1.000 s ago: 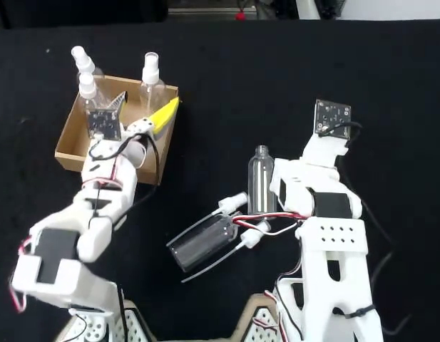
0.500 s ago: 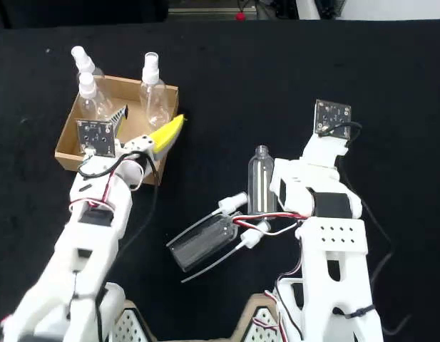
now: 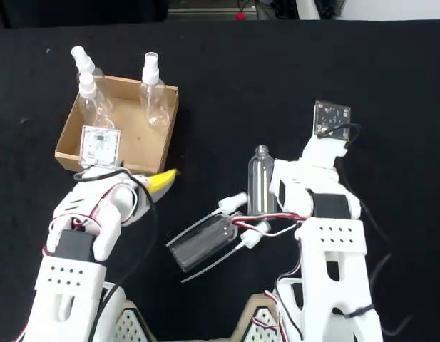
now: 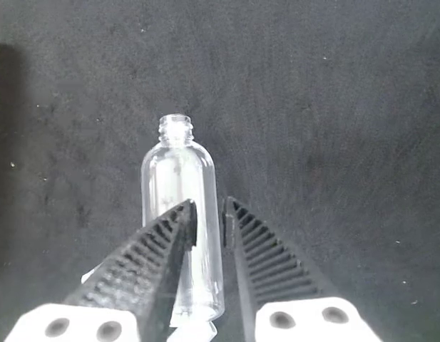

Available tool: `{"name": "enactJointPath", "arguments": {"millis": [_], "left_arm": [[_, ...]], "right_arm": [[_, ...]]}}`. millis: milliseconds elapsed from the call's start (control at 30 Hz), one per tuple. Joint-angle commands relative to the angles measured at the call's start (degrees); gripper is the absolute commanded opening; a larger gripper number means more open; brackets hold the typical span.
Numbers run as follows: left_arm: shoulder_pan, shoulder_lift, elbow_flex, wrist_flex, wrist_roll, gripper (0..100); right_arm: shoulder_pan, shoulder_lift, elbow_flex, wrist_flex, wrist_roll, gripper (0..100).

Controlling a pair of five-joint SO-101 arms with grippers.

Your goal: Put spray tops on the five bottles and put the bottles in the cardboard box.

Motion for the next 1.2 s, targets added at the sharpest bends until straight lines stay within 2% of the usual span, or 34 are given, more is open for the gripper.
{"name": "enactJointPath", "arguments": {"millis": [0,67,200,400,700,833,1167], "left_arm": [[2.7,-1.3,-5.9,7.6,-14.7,31],[7.3,-0.4,-8.0,12.0,-18.5,31],[16.2,5.5,-15.2,21.6,-19.6,31],[25.9,26.6,-27.9,29.6,-20.4,31],[34.2,49.8,-37.8,23.2,-20.4,31],[34.1,56.7,-40.3,19.0,-20.4,31],[34.2,67.4,-44.3,18.5,-20.4,31]], "right_arm": [[1.1,-0.9,1.1,-5.4,0.8,7.4],[1.9,-0.9,1.5,-6.3,0.8,7.4],[5.5,-0.9,1.2,-6.9,0.8,7.4],[6.9,-0.9,1.2,-8.4,0.8,7.4],[6.9,-0.9,1.3,-8.4,0.8,7.4],[6.9,-0.9,1.3,-8.4,0.8,7.4],[6.9,-0.9,1.2,-8.4,0.8,7.4]]}}
